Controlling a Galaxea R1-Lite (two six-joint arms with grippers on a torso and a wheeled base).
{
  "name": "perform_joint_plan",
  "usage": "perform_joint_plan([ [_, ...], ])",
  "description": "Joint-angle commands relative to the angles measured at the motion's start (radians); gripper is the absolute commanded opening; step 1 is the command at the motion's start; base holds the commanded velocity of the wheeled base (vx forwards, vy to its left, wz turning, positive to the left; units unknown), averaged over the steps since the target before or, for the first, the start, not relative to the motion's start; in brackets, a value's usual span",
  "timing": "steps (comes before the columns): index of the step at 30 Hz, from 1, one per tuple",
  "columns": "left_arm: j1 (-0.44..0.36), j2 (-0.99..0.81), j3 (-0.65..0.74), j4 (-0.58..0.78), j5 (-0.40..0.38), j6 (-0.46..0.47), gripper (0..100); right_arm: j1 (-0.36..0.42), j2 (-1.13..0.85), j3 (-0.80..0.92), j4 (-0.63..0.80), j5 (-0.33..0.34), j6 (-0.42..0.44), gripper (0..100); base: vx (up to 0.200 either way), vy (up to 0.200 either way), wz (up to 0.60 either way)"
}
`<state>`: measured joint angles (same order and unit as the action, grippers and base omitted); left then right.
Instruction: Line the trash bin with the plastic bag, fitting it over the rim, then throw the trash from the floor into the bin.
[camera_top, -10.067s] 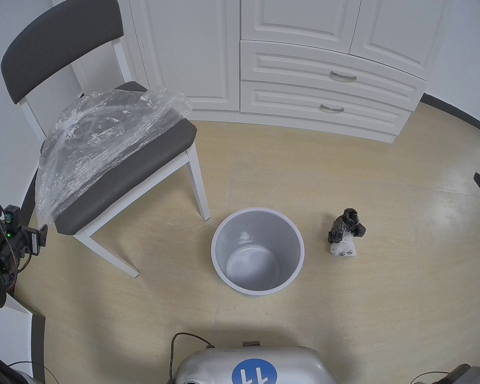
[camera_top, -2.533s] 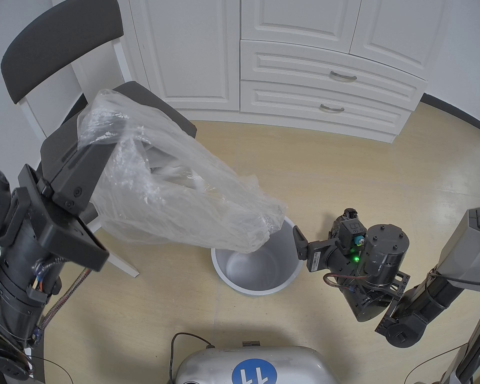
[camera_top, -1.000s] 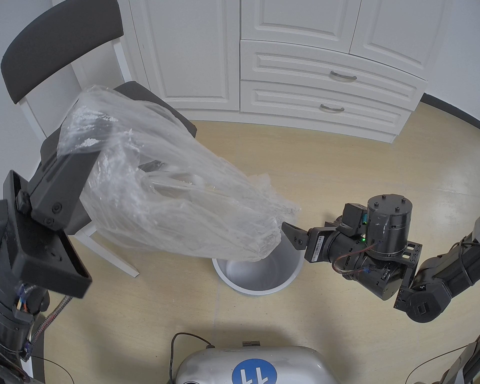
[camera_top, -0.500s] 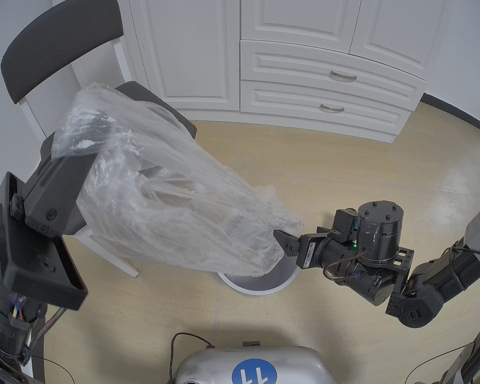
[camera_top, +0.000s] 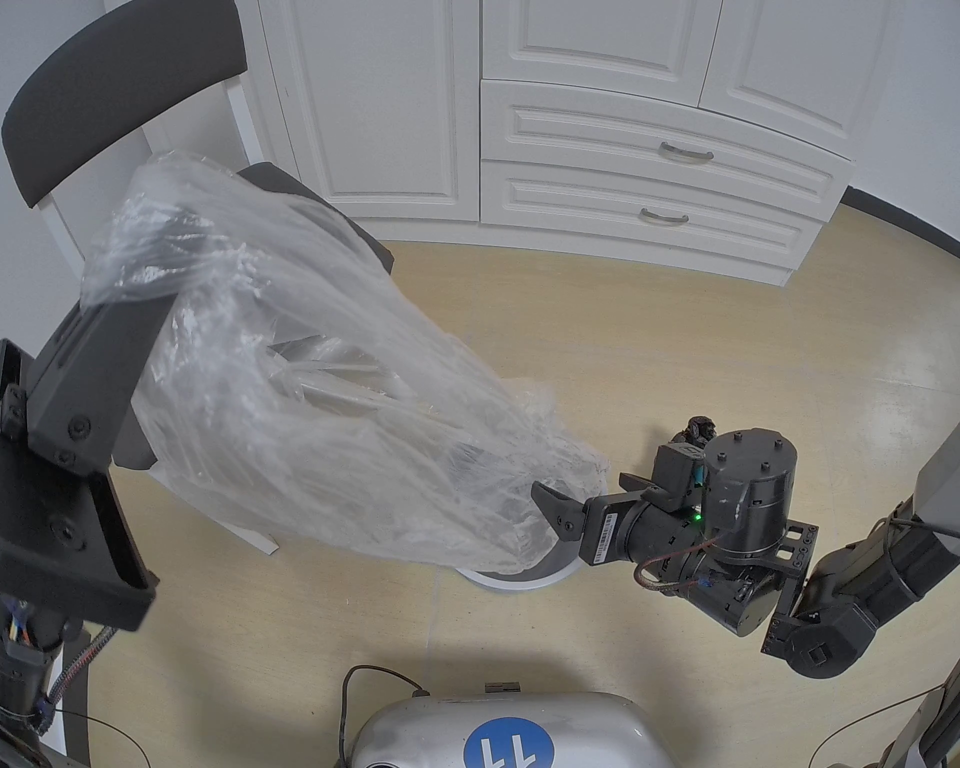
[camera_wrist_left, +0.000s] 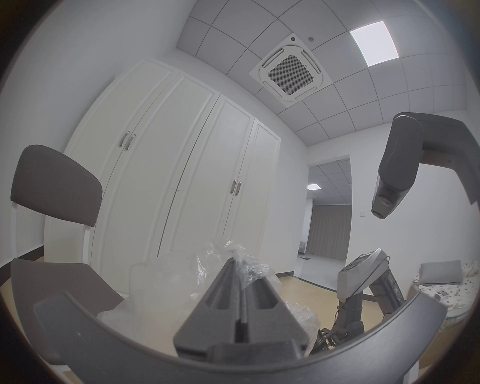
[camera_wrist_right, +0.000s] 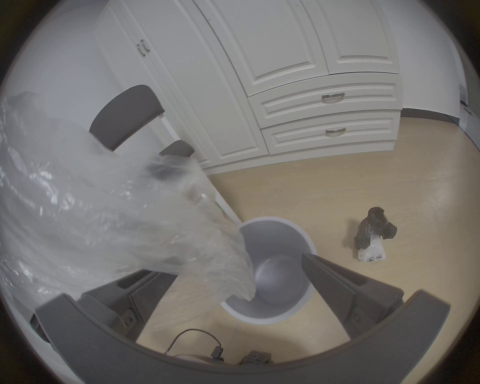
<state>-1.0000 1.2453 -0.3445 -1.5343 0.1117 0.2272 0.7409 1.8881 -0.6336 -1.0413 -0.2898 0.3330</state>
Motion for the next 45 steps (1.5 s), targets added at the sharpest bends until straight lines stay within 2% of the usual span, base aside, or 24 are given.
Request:
perform_joint_plan([
  [1, 0.000, -0.001, -0.004, 0.000, 0.000, 0.000, 0, 0.011, 0.000, 0.006, 0.000, 0.000, 0.000, 100, 0.000, 0.000, 0.00],
  [16, -0.002, -0.029, -0.011, 0.000, -0.003, -0.005, 0, -0.003, 0.031, 0.003, -0.002, -0.002, -0.006, 100, 0.000, 0.000, 0.00],
  [21, -0.046, -0.041, -0.013, 0.002, -0.001, -0.008, 0, -0.005, 0.037, 0.000, -0.002, -0.002, -0.006, 100, 0.000, 0.000, 0.00],
  [31, -0.060, -0.044, -0.011, 0.002, 0.000, -0.008, 0, 0.038, 0.028, -0.032, -0.069, -0.008, 0.035, 100, 0.000, 0.000, 0.00],
  [45, -0.060, -0.044, -0.013, 0.002, 0.000, -0.008, 0, 0.034, 0.103, -0.047, -0.088, -0.002, 0.055, 100, 0.000, 0.000, 0.00],
])
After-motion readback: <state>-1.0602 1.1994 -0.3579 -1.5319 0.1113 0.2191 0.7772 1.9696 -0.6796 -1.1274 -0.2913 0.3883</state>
